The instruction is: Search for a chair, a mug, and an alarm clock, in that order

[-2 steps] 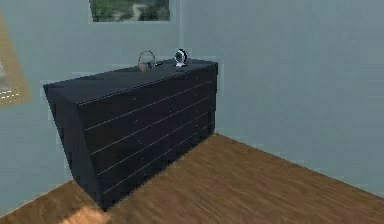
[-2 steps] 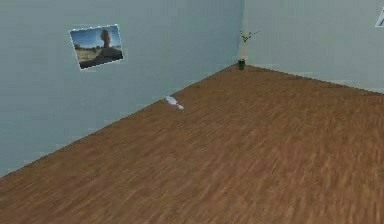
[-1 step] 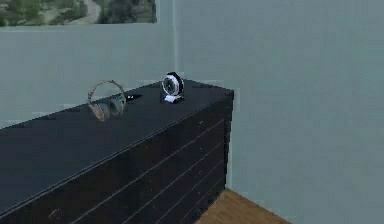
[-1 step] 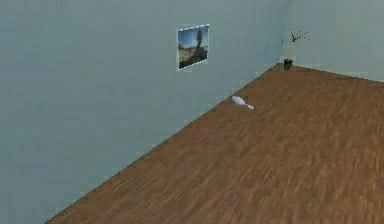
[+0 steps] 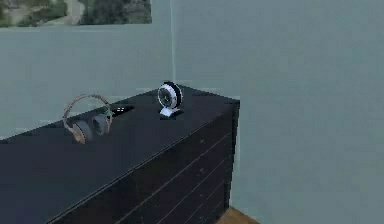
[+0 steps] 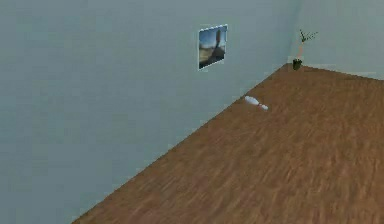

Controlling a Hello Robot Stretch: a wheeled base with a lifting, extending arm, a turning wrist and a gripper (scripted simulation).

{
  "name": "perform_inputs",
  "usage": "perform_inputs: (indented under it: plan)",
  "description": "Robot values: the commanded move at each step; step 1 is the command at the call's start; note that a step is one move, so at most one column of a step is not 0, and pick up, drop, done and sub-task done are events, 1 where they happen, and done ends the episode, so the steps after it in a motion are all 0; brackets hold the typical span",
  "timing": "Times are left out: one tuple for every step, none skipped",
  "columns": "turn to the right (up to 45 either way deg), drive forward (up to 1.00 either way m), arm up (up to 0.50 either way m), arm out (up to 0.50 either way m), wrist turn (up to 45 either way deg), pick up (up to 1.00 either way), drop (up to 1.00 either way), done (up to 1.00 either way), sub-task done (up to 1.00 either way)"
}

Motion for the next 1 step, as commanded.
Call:
perform_inputs:
  plan:
    - [0.0,0.00,0.00,0.00,0.0,0.00,0.00,1.00,0.00]
